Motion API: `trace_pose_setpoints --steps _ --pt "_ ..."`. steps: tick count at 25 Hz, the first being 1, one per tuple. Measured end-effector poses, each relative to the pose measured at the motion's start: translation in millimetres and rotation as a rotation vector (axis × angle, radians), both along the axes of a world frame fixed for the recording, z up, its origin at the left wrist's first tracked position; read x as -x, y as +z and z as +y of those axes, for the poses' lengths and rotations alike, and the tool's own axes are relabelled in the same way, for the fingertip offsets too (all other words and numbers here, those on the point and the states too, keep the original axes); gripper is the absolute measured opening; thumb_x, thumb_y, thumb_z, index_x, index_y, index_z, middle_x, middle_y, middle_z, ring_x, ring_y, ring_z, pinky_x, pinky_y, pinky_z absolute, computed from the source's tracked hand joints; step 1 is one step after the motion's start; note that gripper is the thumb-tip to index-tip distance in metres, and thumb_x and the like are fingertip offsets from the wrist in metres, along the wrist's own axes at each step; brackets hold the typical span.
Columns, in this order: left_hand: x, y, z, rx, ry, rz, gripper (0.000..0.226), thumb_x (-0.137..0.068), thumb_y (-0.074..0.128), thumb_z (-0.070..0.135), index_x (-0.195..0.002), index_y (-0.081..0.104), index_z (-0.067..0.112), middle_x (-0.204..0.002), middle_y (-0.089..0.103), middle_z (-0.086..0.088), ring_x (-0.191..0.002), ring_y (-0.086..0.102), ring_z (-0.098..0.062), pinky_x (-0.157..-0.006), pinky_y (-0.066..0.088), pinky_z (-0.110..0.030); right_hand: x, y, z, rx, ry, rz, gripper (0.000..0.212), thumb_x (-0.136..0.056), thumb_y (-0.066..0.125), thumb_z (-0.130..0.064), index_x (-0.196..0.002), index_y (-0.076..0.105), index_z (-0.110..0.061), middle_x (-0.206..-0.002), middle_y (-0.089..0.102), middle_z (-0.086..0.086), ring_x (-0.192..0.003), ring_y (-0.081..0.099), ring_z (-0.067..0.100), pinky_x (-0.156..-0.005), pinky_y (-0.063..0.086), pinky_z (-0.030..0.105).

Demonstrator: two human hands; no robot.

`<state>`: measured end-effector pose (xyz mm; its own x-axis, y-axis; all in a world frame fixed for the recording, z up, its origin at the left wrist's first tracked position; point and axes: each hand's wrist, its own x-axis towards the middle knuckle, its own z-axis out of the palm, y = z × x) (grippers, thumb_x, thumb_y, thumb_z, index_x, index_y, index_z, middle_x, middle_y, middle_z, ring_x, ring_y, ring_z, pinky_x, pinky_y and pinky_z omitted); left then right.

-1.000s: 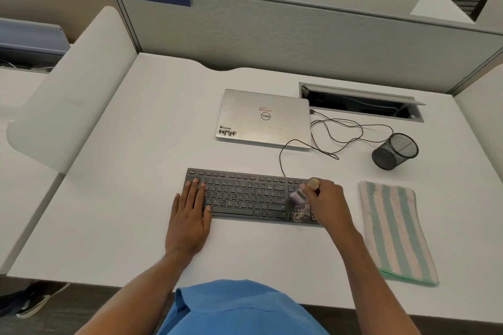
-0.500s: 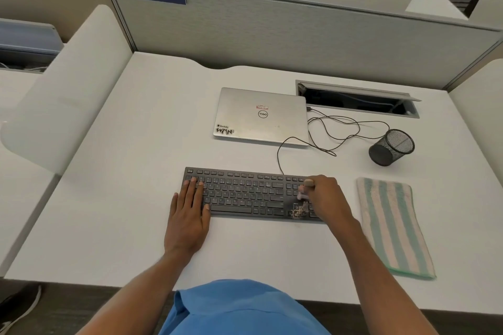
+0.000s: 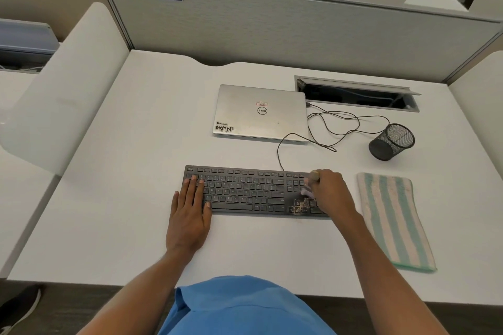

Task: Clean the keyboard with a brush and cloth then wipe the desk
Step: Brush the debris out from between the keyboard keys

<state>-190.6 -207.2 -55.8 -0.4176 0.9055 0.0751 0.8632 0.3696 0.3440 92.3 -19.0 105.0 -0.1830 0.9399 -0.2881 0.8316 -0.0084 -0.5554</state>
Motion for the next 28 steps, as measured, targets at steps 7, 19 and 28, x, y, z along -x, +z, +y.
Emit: trace_pose_setpoints --steps 7,19,28 --pt "0.3 0.3 0.0 -0.001 -0.001 -0.009 0.065 -0.108 0.026 0.038 -0.168 0.022 0.014 -0.177 0.012 -0.001 -0.164 0.002 -0.016 -0.132 0.016 -0.050 29.0 -24.0 -38.3 -0.089 -0.005 0.190 0.043 -0.104 0.049 -0.021 -0.063 0.052 -0.007 -0.064 0.067 -0.012 -0.060 0.060 -0.015 -0.049 0.038 0.011" --pt "0.4 0.1 0.3 0.009 0.001 -0.001 0.065 -0.108 0.025 0.039 -0.168 0.021 0.015 -0.177 0.013 -0.001 -0.164 0.002 -0.016 -0.132 0.016 -0.050 16.6 -20.7 -38.4 -0.057 -0.054 0.182 0.042 -0.102 0.052 -0.029 -0.072 0.061 -0.001 -0.059 0.064 0.001 -0.055 0.062 0.017 -0.052 0.047 0.032" --pt "0.7 -0.7 0.9 0.010 0.004 0.009 0.065 -0.108 0.027 0.038 -0.168 0.023 0.014 -0.177 0.014 -0.001 -0.164 0.003 -0.016 -0.131 0.016 -0.049 -11.2 -5.9 -20.6 -0.133 -0.033 0.048 0.035 -0.100 0.057 -0.030 -0.072 0.062 -0.011 -0.060 0.061 0.000 -0.058 0.058 0.022 -0.054 0.047 0.034"
